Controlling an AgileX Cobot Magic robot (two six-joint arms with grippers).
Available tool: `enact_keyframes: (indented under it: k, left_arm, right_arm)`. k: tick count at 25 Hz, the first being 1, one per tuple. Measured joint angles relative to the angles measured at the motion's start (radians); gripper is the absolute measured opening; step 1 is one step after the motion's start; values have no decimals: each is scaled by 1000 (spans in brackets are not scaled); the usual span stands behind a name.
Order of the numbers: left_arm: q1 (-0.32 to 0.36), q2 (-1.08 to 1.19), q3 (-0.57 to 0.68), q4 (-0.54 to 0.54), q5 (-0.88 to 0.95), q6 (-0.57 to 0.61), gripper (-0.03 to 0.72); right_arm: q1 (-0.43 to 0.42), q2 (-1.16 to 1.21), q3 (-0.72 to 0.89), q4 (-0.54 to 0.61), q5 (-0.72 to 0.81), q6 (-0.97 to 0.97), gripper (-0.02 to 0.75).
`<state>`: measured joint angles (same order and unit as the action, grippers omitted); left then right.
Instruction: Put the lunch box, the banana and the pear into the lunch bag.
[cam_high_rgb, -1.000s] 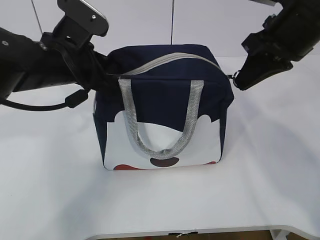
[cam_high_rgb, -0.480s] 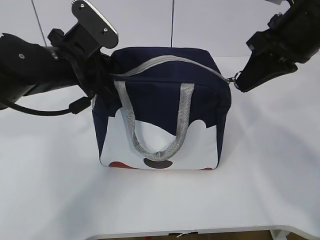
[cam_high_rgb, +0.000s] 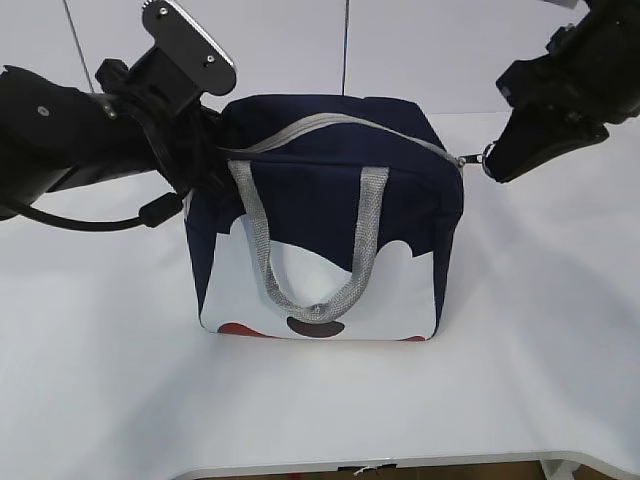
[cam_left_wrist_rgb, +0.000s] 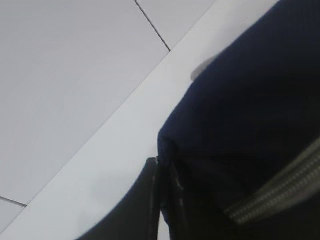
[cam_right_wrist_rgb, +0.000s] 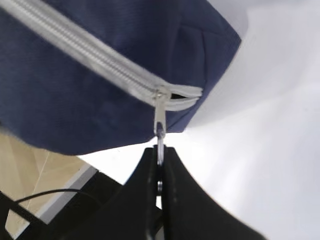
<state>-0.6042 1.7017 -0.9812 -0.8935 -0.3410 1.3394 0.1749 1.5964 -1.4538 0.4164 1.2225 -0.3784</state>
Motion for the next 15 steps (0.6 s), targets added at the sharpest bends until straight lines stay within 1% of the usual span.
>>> enact_keyframes:
  k: [3,5,10,15]
  left_arm:
    - [0,0,-2,-5,0,0,-15]
    - [0,0,-2,-5,5,0,-15]
    - [0,0,-2,-7,7,0,-15]
    - [0,0,-2,-22,7,0,-15]
  right_arm:
    - [0,0,-30,-68,0,103,18]
    - [0,0,-42,-92,0,182,18]
    - [0,0,-44,-98,-4,333,18]
    - [0,28,-46,-98,-3,527,18]
